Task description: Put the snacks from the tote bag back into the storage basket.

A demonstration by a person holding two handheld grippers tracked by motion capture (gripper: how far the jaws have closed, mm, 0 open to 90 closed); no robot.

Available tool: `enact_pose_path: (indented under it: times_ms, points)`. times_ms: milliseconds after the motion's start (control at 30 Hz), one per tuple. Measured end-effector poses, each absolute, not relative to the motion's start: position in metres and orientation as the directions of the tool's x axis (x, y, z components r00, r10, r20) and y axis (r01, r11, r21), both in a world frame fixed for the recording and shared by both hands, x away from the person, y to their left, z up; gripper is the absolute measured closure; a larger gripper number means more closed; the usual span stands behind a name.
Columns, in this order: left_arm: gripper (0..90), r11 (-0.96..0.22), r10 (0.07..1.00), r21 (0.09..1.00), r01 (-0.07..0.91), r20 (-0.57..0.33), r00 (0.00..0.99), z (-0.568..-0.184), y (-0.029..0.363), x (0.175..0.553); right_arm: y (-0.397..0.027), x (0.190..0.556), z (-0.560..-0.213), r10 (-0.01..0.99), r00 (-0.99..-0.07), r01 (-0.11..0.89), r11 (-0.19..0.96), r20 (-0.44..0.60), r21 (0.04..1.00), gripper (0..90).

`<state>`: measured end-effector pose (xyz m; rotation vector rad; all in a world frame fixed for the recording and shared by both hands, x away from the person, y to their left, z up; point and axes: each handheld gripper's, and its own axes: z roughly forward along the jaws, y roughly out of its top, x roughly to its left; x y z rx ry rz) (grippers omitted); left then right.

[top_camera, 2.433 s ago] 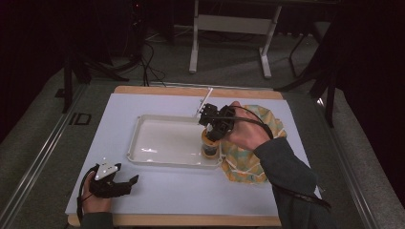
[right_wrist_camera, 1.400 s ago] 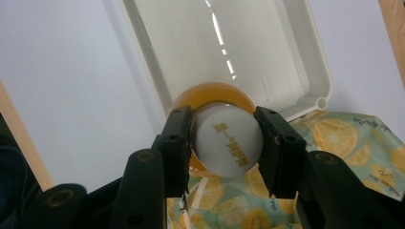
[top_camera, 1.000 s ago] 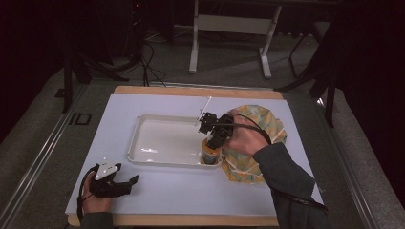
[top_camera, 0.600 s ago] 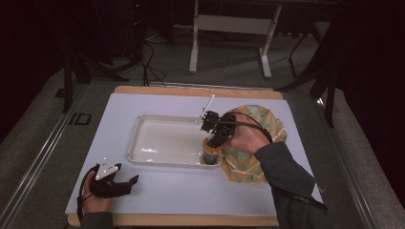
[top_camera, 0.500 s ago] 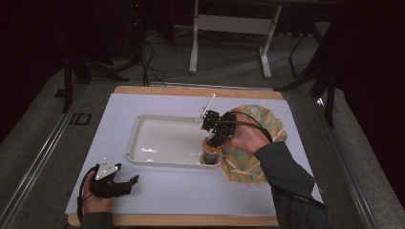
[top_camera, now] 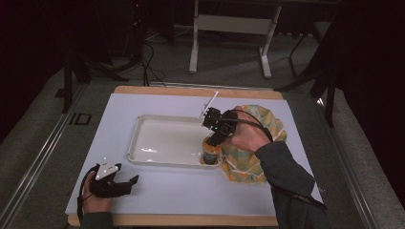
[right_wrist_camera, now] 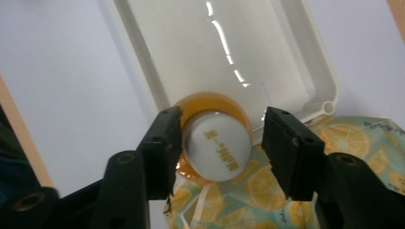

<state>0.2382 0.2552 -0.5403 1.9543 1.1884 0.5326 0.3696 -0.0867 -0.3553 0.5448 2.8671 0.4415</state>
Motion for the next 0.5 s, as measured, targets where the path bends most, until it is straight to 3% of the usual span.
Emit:
enact_pose_path:
  times_ms: [500]
  points:
    - [18.4, -0.265, 0.879, 0.789, 0.555, -0.04, 0.475, -0.54, 0.255, 0.238, -0.09, 0.371, -0.343, 0.429, -0.893, 0.344, 0.848, -0.14, 0.403, 45.3]
